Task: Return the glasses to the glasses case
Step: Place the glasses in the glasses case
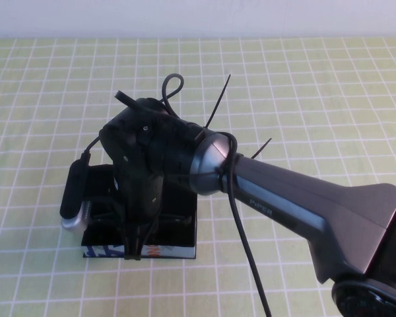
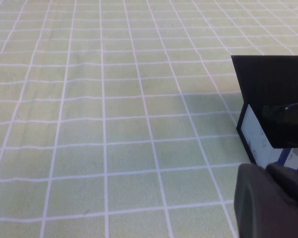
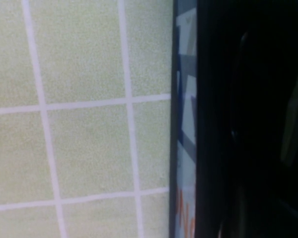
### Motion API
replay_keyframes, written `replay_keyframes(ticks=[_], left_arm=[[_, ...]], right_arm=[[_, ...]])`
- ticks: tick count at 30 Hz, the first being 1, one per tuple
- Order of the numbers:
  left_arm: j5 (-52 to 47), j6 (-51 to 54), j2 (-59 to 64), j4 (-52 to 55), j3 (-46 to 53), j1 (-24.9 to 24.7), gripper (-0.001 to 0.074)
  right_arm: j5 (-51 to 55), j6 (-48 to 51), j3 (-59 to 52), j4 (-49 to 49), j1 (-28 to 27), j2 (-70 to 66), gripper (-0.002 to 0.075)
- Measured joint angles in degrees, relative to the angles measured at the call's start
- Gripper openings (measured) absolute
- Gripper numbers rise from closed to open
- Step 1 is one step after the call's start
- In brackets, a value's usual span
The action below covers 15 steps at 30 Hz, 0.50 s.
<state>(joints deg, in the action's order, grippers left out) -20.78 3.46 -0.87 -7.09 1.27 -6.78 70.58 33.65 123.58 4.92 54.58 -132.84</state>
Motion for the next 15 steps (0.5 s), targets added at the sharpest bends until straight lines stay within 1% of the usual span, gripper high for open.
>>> replay_keyframes(ticks=[15], left_arm=[[0.0,0.0,0.0,0.0,0.0,0.0,-0.0001]], right_arm=[[0.0,-0.2,0.0,-0.2,-0.5,-1.0,0.0064]])
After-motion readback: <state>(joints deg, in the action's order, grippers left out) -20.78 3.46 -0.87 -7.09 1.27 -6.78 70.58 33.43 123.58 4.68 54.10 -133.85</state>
